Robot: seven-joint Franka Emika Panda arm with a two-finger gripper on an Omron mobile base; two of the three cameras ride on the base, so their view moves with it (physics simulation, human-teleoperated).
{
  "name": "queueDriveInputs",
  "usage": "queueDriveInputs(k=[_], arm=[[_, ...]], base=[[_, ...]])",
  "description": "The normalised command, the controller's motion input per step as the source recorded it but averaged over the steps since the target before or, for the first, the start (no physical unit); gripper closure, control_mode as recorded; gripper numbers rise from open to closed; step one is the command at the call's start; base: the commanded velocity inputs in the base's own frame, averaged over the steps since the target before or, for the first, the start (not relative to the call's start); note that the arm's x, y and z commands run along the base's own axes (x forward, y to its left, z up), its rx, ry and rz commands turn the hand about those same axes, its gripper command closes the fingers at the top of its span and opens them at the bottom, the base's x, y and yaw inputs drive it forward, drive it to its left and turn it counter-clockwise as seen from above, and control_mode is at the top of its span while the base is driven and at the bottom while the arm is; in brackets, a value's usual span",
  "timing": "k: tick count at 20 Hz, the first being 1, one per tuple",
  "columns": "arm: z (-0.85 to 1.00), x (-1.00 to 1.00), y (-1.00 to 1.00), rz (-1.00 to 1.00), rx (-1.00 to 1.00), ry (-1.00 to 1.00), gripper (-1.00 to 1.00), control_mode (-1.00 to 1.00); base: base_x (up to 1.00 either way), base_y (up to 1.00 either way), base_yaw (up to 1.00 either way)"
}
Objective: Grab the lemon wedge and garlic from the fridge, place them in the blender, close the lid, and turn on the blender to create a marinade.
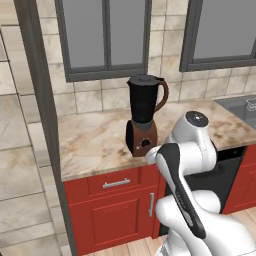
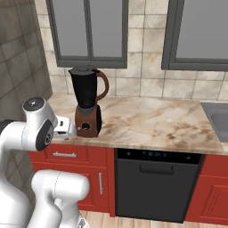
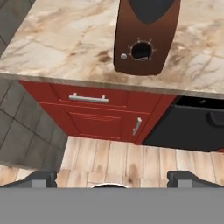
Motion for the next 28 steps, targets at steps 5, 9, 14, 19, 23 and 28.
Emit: queueDriveInputs(k=[5,9,14,19,23,28], arm=[[-0.34,0.40,0.00,-0.13,0.00,0.00,-1.00,-1.00],[-0.08,0.40,0.00,-0.10,0.00,-0.09,-1.00,-1.00],[0.00,0.57,0.00,-0.01,0.00,-0.18,-1.00,-1.00],[0.00,0.38,0.00,0.00,0.03,-0.02,-1.00,-1.00],[0.00,0.17,0.00,0.00,0.10,0.10,-1.00,-1.00],[-0.11,0.25,0.12,-0.01,0.06,0.13,-1.00,-1.00]], base=[[0.00,0.00,0.00],[0.00,0.00,0.00],[0.00,0.00,0.00],[0.00,0.00,0.00],[0.00,0.00,0.00],[0.00,0.00,0.00]])
